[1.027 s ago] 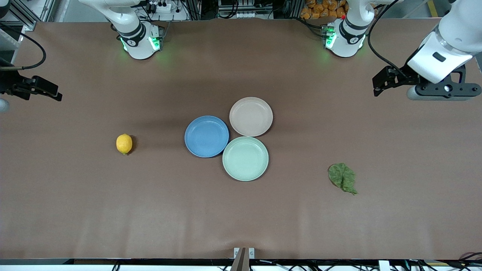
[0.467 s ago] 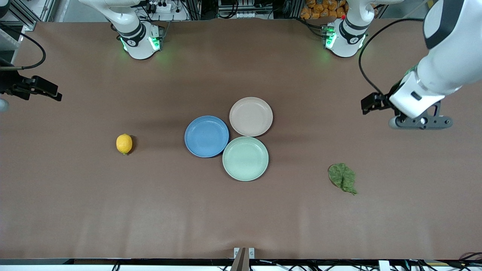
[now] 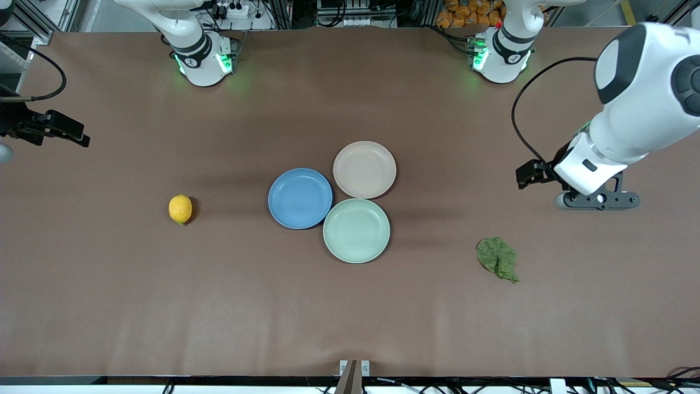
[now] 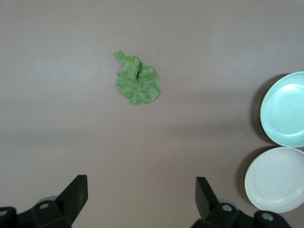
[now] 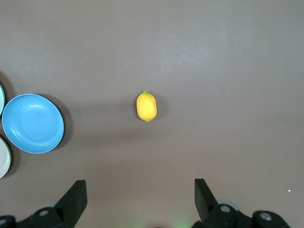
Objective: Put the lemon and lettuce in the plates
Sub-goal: 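Move the left gripper down toward the green lettuce leaf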
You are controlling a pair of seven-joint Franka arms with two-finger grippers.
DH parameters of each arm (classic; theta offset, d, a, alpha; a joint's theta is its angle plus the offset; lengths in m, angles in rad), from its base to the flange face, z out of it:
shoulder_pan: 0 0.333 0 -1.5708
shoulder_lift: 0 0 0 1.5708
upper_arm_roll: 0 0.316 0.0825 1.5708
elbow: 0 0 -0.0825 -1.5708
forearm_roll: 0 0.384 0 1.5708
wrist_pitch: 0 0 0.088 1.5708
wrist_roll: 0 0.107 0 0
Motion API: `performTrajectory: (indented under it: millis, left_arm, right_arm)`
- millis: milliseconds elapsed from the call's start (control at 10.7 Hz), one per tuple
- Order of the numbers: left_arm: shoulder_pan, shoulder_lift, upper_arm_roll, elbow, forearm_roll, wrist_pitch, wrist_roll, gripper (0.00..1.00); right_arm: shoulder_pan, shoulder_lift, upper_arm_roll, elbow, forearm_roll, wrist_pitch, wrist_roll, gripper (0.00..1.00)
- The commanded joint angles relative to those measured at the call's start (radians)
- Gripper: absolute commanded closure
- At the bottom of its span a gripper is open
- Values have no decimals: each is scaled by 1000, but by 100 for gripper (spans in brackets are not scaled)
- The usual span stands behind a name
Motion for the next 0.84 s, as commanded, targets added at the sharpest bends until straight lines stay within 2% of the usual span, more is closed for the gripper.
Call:
performTrajectory:
  millis: [0,373,747]
  left_arm:
    - [25,-4,0,-90,-24,119,3,0]
    - [31,76,3,-77,-20,124,3,0]
    - [25,128,8,-77,-15,173,-93,0]
  right_arm:
    - [-15,8,7,18,4,-12,0,0]
    - [-15,8,7,17,4,-12,-1,0]
    - [-20,8,5,12,4,-14,-1,0]
